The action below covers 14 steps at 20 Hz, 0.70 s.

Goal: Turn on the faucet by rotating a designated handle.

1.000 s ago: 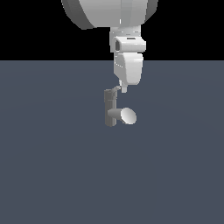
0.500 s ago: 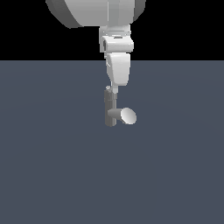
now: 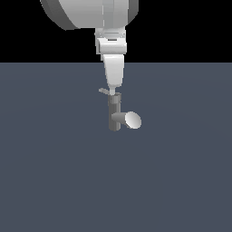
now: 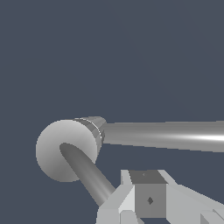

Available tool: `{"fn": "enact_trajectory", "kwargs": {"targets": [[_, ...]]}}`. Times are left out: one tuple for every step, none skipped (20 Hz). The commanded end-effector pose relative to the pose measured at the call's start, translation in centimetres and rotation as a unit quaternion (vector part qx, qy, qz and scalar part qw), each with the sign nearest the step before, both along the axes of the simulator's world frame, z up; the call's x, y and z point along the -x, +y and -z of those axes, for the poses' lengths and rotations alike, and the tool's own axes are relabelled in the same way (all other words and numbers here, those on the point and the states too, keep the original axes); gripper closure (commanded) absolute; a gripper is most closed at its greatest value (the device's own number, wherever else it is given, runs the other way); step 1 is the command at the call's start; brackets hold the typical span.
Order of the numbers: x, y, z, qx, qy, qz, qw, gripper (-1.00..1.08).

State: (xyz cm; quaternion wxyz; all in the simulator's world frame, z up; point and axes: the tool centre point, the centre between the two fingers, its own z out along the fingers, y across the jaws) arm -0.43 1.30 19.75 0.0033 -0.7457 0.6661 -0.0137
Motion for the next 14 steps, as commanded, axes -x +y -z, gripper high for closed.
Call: {"fn": "enact_trajectory", "kwargs": {"targets": [[-0.1, 4.5, 1.2, -0.005, 0.008, -0.029, 0.9995, 1.08], [-0.3, 5.0, 1.3, -0.006, 0.009, -0.031, 0.9995, 1.08], [-0.4, 5.5, 1.3, -0.006, 0.010, -0.032, 0.9994, 1.08], [-0.5, 6.0, 1.4, -0.006, 0.011, -0.033, 0.9994, 1.08], [-0.7, 6.5, 1.5, -0.006, 0.012, -0.034, 0.9993, 1.08], [-0.7, 6.5, 1.5, -0.006, 0.012, -0.034, 0.9993, 1.08], [-1.4, 1.6, 0.0, 0.001, -0.001, 0.003, 1.0000, 1.08], [-1.7, 1.9, 0.1, 0.000, 0.000, 0.001, 1.0000, 1.08], [-1.9, 2.1, 0.2, 0.000, 0.000, 0.000, 1.0000, 1.08], [-2.2, 2.4, 0.2, 0.000, 0.001, -0.002, 1.0000, 1.08], [-2.4, 2.7, 0.3, 0.000, 0.001, -0.003, 1.0000, 1.08], [-2.7, 2.9, 0.3, -0.001, 0.002, -0.005, 1.0000, 1.08], [-3.0, 3.2, 0.4, -0.001, 0.002, -0.006, 1.0000, 1.08], [-3.2, 3.4, 0.5, -0.001, 0.003, -0.008, 1.0000, 1.08]]}}
